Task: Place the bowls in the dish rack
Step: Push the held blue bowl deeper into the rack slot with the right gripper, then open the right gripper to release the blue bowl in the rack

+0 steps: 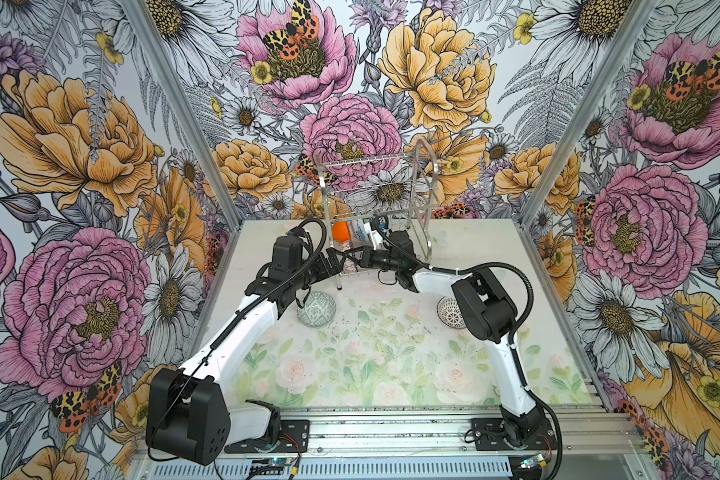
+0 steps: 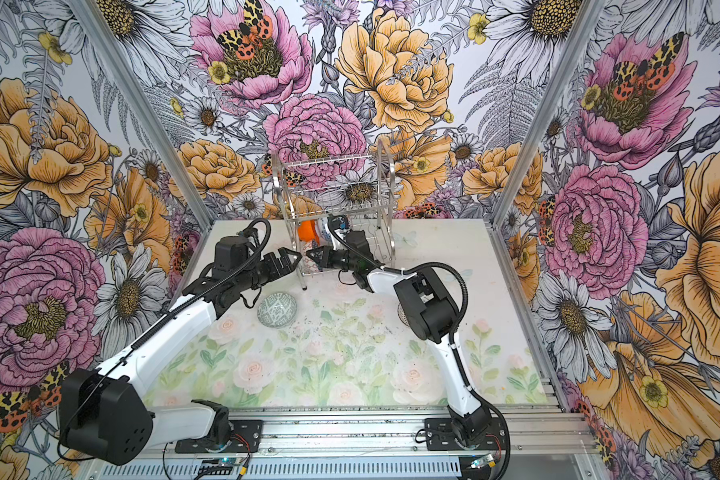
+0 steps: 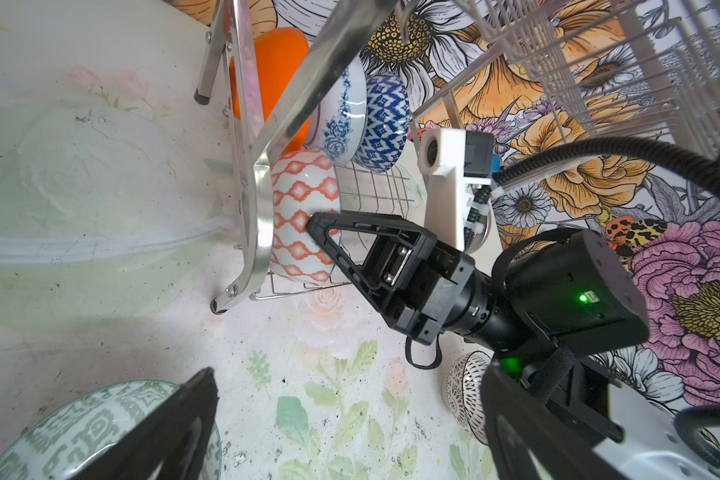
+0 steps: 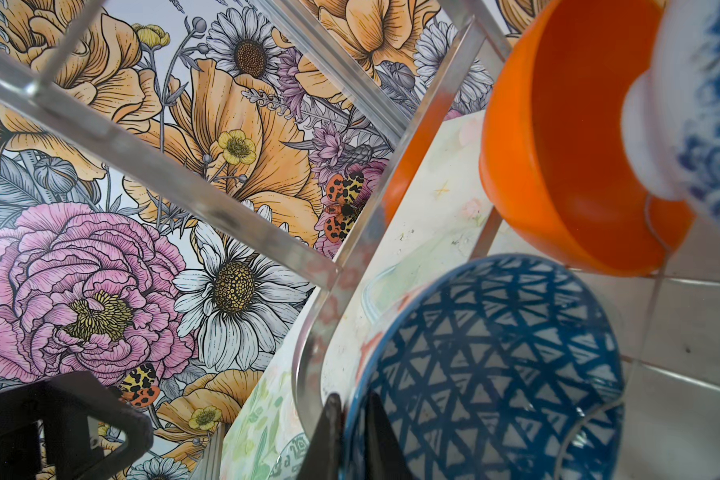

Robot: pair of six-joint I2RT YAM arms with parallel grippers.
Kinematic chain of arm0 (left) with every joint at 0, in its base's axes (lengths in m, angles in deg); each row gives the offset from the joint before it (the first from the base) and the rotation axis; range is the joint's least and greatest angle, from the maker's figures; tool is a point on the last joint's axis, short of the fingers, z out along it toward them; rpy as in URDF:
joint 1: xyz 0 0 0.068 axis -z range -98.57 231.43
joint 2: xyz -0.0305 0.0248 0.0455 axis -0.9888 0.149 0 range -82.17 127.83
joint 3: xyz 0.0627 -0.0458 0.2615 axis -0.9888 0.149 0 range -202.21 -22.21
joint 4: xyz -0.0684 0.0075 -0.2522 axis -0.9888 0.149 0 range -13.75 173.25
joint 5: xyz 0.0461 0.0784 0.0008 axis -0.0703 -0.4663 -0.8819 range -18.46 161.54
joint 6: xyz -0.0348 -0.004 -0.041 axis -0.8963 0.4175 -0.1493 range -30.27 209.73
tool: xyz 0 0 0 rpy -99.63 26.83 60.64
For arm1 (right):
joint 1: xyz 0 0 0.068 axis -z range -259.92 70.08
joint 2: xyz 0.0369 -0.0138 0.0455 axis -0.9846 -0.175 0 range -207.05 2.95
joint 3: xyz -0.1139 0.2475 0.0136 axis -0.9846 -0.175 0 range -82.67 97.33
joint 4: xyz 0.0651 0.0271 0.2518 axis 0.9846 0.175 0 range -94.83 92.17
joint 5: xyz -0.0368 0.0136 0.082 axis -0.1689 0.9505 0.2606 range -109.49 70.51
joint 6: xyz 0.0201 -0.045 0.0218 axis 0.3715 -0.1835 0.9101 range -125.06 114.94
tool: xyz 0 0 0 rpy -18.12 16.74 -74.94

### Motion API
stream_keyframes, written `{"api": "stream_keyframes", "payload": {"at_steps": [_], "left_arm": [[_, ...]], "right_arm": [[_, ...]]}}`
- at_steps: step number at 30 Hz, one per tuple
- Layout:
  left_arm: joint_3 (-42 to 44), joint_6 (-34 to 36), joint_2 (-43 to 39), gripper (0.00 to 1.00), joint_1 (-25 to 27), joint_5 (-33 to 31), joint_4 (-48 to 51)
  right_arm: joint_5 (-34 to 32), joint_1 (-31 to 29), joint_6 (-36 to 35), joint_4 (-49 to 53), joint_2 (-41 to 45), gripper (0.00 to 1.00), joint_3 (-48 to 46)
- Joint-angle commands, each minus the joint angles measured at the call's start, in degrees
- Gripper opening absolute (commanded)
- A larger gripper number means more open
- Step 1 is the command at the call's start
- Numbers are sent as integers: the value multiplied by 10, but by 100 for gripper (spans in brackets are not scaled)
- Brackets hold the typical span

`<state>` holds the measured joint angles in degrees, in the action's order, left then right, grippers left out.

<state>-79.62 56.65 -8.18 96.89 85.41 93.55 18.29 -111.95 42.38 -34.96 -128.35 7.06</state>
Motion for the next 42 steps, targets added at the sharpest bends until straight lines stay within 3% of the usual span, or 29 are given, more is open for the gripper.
{"api": "stream_keyframes", "payload": {"at_steps": [1,27,42], "left_arm": [[5,-7,-10,99,-6,9,-11],[6,-7,-12,99,-7,7,-11],[6,-6,-13,99,-7,7,-11]], "right_arm": [[0,-7,-13,13,6,17,-6],[-7,2,-8,-58,44,32,-69],[-10,14,7,-132,76,46,-127]]}}
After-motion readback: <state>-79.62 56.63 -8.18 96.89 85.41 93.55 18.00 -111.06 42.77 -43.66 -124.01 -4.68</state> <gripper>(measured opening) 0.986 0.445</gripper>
